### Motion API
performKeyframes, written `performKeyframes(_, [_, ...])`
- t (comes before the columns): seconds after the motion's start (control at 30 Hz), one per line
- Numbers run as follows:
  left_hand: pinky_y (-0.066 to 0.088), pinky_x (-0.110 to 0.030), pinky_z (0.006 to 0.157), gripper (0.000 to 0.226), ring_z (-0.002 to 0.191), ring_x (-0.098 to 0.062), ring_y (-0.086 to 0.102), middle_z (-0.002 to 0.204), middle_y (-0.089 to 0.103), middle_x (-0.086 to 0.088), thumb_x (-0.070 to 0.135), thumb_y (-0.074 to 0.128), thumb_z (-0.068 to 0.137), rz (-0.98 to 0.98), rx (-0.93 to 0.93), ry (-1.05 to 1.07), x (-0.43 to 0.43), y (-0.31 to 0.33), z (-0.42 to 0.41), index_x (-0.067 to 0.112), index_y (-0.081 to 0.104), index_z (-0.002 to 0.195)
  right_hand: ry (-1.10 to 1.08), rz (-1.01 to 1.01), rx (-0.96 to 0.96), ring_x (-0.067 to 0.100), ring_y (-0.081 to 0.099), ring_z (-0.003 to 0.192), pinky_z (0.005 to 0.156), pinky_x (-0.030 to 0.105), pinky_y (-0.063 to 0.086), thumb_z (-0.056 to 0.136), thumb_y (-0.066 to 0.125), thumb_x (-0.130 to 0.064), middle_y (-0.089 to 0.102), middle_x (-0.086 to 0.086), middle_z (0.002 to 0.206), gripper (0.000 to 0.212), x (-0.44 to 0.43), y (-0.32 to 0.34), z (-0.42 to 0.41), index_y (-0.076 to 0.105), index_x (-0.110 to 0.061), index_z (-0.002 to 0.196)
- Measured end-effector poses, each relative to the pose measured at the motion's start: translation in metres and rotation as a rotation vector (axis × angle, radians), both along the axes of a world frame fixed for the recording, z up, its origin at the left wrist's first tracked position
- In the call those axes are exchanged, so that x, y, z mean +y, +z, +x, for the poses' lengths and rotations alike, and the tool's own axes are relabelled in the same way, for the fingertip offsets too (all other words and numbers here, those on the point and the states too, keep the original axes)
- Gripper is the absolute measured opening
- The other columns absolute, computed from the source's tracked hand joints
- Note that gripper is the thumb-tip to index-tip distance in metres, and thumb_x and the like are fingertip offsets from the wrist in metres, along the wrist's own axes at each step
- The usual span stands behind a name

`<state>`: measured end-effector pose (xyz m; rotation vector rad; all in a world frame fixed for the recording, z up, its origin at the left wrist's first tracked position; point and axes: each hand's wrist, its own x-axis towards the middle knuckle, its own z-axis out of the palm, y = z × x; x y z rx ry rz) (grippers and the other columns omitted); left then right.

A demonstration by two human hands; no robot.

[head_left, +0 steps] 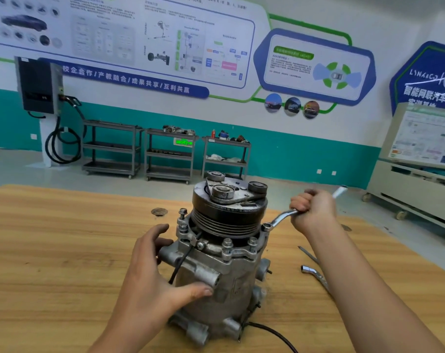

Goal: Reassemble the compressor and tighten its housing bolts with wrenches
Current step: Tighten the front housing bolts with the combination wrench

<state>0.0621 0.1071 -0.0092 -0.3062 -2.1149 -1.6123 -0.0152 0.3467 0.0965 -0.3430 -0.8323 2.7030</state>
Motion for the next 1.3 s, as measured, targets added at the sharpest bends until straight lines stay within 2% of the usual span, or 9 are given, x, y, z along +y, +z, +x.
performKeyframes(0.17, [0.037,-0.028,0.085,0.117,0.101,-0.009,0.05,0.107,0.048,0.016,0.062,0.083,0.008,-0.003,0.01,0.014,0.002,0.001,0.002,0.053,0.03,0.112,-0.424,0.061,0.214,0.01,0.027,0.035,0.038,0.014,0.03,0.097,0.035,-0.017,0.025,-0.006,0.043,0.027,-0.019,-0.015,0.056,0.039,-0.016,0.07])
performKeyframes(0.33, [0.036,-0.03,0.088,0.118,0.105,-0.013,0.048,0.108,0.047,0.016,0.059,0.077,0.012,-0.002,0.023,0.019,0.005,0.003,0.006,0.051,0.026,0.119,-0.612,0.301,0.403,0.01,0.038,0.042,0.053,0.02,0.049,0.1,0.034,-0.018,0.031,-0.007,0.041,0.038,-0.055,-0.036,0.09,0.046,-0.014,0.065])
performKeyframes(0.53, [0.035,-0.03,0.086,0.119,0.105,-0.013,0.048,0.108,0.047,0.015,0.055,0.084,0.014,-0.012,0.048,0.026,0.005,0.0,0.003,0.054,0.025,0.117,-0.732,0.813,0.561,0.0,0.051,0.056,0.054,0.008,0.04,0.088,0.037,-0.039,0.058,-0.011,0.061,0.033,-0.083,-0.06,0.097,0.055,-0.019,0.069])
performKeyframes(0.73, [0.037,-0.024,0.081,0.115,0.102,-0.009,0.047,0.107,0.046,0.017,0.062,0.082,0.016,-0.03,0.078,0.039,0.005,-0.005,0.0,0.053,0.026,0.116,-0.748,1.274,0.727,-0.001,0.051,0.074,0.068,0.006,0.039,0.099,0.033,-0.041,0.052,-0.01,0.074,0.03,-0.083,-0.067,0.095,0.055,-0.026,0.085])
performKeyframes(0.9, [0.036,-0.02,0.08,0.104,0.1,-0.002,0.045,0.109,0.045,0.019,0.056,0.086,0.025,-0.034,0.113,0.024,0.006,-0.008,0.001,0.056,0.029,0.112,-0.762,1.419,0.642,0.009,0.046,0.11,0.093,0.035,0.044,0.099,0.032,-0.043,0.05,-0.006,0.11,0.039,-0.093,-0.071,0.097,0.06,-0.02,0.113])
performKeyframes(1.0, [0.036,-0.015,0.078,0.1,0.099,0.005,0.043,0.11,0.045,0.02,0.059,0.076,0.023,-0.026,0.096,0.012,0.006,-0.008,0.003,0.062,0.027,0.11,-0.755,1.508,0.544,0.002,0.032,0.126,0.103,0.065,0.025,0.099,0.029,-0.043,0.045,-0.011,0.127,0.042,-0.106,-0.073,0.098,0.06,-0.023,0.119])
performKeyframes(1.17, [0.036,-0.016,0.078,0.098,0.099,0.0,0.045,0.11,0.045,0.018,0.063,0.071,0.024,-0.018,0.102,0.011,0.007,-0.004,0.005,0.056,0.029,0.112,-0.692,1.549,0.489,0.0,0.019,0.136,0.108,0.049,-0.001,0.096,0.022,-0.054,0.035,-0.019,0.137,0.045,-0.104,-0.07,0.105,0.054,-0.035,0.123])
performKeyframes(1.23, [0.036,-0.014,0.077,0.099,0.098,0.007,0.045,0.109,0.045,0.019,0.061,0.073,0.025,-0.023,0.109,0.012,0.006,-0.004,0.005,0.054,0.029,0.114,-0.576,1.433,0.467,-0.006,0.02,0.135,0.115,0.041,0.006,0.091,0.022,-0.063,0.031,-0.035,0.135,0.037,-0.1,-0.059,0.108,0.044,-0.052,0.119])
performKeyframes(1.3, [0.036,-0.013,0.077,0.102,0.099,0.01,0.045,0.109,0.046,0.019,0.06,0.074,0.024,-0.011,0.107,0.009,0.006,-0.004,0.005,0.052,0.029,0.115,-0.501,1.279,0.492,-0.012,0.033,0.123,0.108,0.017,0.026,0.092,0.03,-0.058,0.036,-0.035,0.127,0.025,-0.095,-0.046,0.106,0.04,-0.055,0.114])
